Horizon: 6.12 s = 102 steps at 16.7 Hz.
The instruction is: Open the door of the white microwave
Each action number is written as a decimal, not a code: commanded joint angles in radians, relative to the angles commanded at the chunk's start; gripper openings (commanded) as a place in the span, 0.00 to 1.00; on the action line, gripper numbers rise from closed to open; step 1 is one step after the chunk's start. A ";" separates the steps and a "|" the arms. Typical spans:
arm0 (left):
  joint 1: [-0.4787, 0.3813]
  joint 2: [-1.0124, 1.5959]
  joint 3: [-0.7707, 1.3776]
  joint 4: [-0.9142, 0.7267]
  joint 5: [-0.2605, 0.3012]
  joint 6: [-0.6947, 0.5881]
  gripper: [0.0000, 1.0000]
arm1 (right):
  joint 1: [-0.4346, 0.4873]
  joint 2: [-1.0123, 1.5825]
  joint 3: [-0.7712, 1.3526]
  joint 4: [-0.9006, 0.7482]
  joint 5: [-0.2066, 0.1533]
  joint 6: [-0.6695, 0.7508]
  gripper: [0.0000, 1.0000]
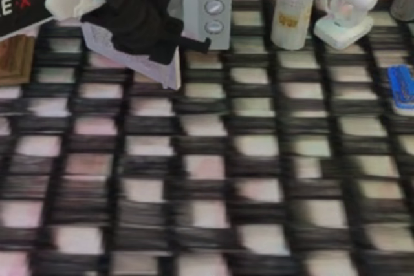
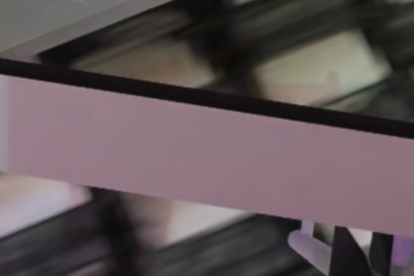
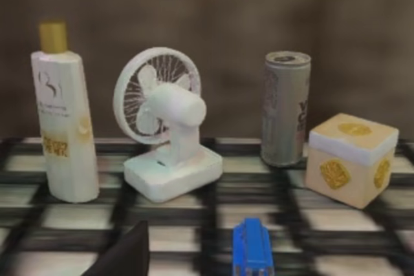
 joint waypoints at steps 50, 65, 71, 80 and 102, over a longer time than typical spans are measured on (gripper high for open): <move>0.046 -0.073 -0.095 0.019 0.085 0.145 0.00 | 0.000 0.000 0.000 0.000 0.000 0.000 1.00; 0.102 -0.127 -0.164 0.010 0.173 0.302 0.00 | 0.000 0.000 0.000 0.000 0.000 0.000 1.00; 0.105 -0.132 -0.165 0.012 0.177 0.307 0.00 | 0.000 0.000 0.000 0.000 0.000 0.000 1.00; 0.105 -0.132 -0.165 0.012 0.177 0.307 0.00 | 0.000 0.000 0.000 0.000 0.000 0.000 1.00; 0.175 -0.169 -0.207 -0.023 0.271 0.488 0.00 | 0.000 0.000 0.000 0.000 0.000 0.000 1.00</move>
